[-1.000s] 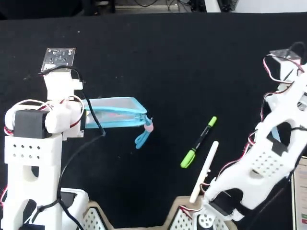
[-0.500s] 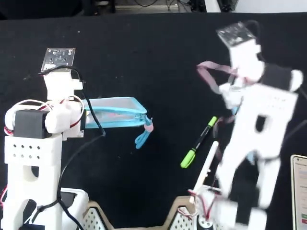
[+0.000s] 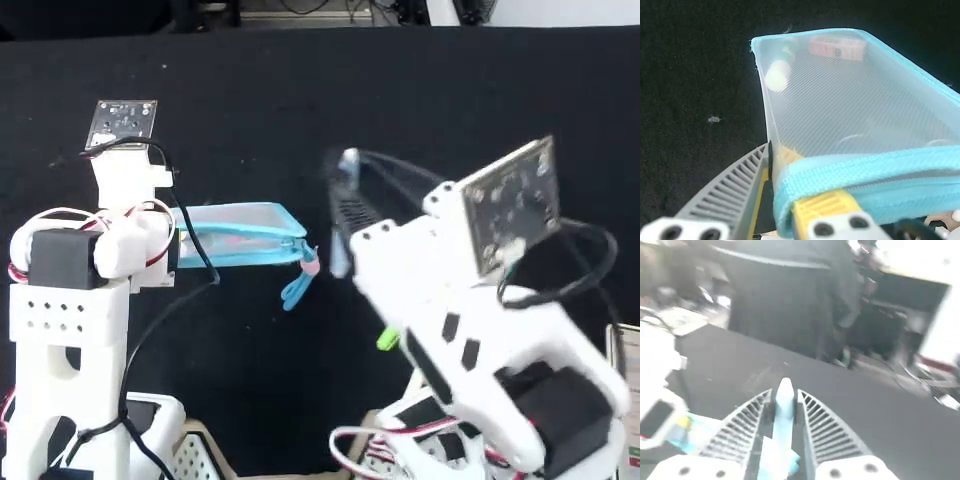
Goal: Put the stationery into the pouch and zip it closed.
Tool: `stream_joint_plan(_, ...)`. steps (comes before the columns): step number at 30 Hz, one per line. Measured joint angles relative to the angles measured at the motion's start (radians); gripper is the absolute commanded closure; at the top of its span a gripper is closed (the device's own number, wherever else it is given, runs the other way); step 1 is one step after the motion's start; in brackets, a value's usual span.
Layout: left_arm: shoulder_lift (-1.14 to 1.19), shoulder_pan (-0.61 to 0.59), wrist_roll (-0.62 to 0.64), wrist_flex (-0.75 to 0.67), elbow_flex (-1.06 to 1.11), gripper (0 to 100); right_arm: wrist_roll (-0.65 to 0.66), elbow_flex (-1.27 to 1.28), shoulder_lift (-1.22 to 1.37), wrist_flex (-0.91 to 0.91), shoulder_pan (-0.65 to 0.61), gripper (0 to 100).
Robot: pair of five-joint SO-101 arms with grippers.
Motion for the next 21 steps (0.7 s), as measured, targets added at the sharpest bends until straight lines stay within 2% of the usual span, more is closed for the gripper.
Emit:
stream_joint_plan(3,0.000,0.000,0.000,0.000,0.000,97,-0.011,0.097,-0.060,-0.114,-0.086,98.7)
stream_joint_plan(11,0.000,0.000,0.000,0.000,0.000,97,-0.034,0.347,-0.222,-0.440,-0.221,98.7)
stream_joint_plan(21,0.000,0.000,0.000,0.000,0.000,97,-0.034,0.717,-0.282,-0.801,-0.239,98.7)
